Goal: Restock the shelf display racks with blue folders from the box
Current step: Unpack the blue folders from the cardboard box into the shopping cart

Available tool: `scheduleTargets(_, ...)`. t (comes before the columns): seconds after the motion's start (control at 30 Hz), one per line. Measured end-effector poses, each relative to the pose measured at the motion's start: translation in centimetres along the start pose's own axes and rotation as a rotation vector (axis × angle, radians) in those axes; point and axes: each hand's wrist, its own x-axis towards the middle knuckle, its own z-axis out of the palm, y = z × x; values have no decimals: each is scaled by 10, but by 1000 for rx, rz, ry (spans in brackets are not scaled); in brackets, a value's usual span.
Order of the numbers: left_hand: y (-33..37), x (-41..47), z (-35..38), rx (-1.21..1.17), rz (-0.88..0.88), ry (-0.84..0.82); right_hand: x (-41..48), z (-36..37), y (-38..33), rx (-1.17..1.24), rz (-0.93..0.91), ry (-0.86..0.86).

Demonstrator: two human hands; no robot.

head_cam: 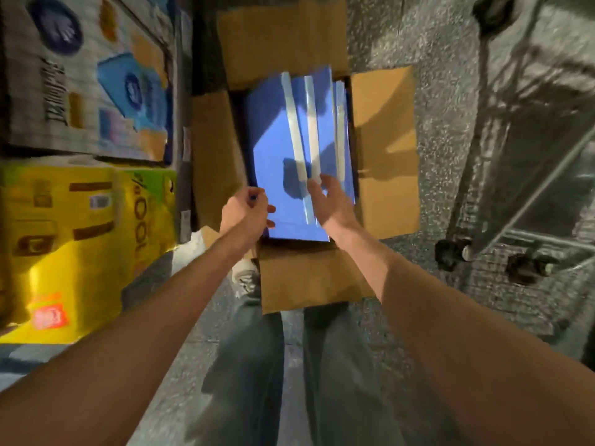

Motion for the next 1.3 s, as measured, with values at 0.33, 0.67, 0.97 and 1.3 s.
scheduleTargets(0.33, -18, 48, 23, 13, -30, -9, 47, 40, 31, 69, 22, 15)
scheduleTargets(0.67, -5, 65, 9, 91, 23, -48, 54, 37, 3, 413, 160, -93)
scheduleTargets(0.97, -10, 74, -2, 232, -32, 63, 37, 73, -2, 520, 145, -310)
scheduleTargets(1.3, 6, 74, -8, 485, -54, 174, 20, 61, 20, 443, 232, -297)
